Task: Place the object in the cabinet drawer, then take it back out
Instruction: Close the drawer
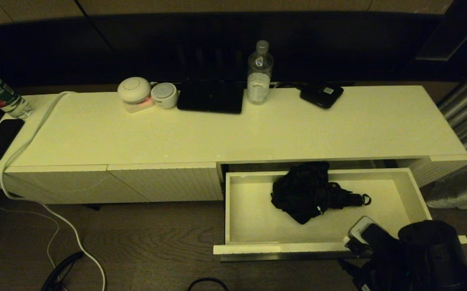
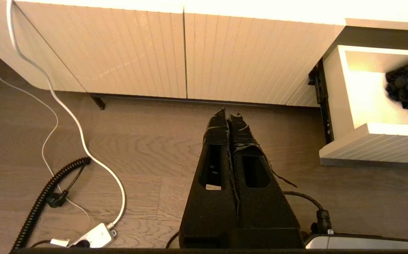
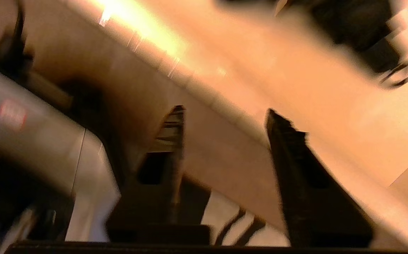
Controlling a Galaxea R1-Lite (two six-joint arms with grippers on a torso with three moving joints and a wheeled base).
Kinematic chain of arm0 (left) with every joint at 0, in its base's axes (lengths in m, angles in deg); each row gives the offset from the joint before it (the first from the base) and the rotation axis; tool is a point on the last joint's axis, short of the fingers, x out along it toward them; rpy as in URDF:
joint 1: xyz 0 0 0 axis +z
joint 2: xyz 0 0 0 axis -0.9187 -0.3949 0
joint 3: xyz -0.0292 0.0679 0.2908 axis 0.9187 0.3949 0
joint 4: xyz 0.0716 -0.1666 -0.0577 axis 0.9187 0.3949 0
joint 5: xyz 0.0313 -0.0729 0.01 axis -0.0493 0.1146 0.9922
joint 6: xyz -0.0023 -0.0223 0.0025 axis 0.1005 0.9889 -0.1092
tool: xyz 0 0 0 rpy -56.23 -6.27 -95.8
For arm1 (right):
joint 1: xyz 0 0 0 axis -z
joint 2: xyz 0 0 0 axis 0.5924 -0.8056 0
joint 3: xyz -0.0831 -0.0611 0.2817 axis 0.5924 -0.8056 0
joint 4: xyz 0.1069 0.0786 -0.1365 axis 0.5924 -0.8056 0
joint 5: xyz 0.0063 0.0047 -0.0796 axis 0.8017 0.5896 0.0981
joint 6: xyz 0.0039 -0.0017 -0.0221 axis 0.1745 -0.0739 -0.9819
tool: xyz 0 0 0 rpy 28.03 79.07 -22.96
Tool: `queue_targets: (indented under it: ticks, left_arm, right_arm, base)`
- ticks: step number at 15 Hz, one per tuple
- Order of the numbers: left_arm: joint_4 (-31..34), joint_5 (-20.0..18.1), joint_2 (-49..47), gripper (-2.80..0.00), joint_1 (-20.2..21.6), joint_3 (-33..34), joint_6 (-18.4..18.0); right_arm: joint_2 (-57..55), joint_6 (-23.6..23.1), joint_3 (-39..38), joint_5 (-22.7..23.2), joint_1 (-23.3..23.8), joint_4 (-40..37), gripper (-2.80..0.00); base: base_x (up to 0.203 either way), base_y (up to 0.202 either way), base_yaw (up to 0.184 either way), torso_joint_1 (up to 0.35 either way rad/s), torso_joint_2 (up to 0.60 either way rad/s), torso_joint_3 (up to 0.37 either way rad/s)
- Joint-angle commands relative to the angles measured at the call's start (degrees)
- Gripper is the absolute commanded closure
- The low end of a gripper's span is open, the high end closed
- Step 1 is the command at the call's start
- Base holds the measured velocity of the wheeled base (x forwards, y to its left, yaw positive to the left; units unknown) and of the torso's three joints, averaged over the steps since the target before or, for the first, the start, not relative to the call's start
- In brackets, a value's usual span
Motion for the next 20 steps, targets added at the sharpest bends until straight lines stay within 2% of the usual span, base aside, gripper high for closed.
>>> queue_targets:
  ticks: [1,6,10,14,20]
  left_arm:
    - [0.0,0.0,0.1,0.00,0.0,0.0,0.1]
    - [0.0,0.0,0.1,0.00,0.0,0.0,0.1]
    - [0.0,0.0,0.1,0.00,0.0,0.0,0.1]
    - [0.0,0.0,0.1,0.00,0.0,0.0,0.1]
    - [0.0,0.0,0.1,0.00,0.0,0.0,0.1]
  right_arm:
    - [-0.1,0.1,-2.1,-0.1,-0.7,-0.3,0.00]
    - [-6.9,0.8,-3.3,-0.4,-0.6,0.2,0.00]
    - [-14.1,4.6,-2.4,-1.8,-0.4,0.5,0.00]
    - [-19.3,9.4,1.9,-4.7,0.6,5.3,0.00]
    - [-19.2,10.5,4.4,-5.9,0.6,8.9,0.00]
  base:
    - [0.000,0.000,0.000,0.000,0.00,0.000]
    - [0.000,0.000,0.000,0.000,0.00,0.000]
    - [0.000,0.000,0.000,0.000,0.00,0.000]
    - [0.000,0.000,0.000,0.000,0.00,0.000]
    - [0.000,0.000,0.000,0.000,0.00,0.000]
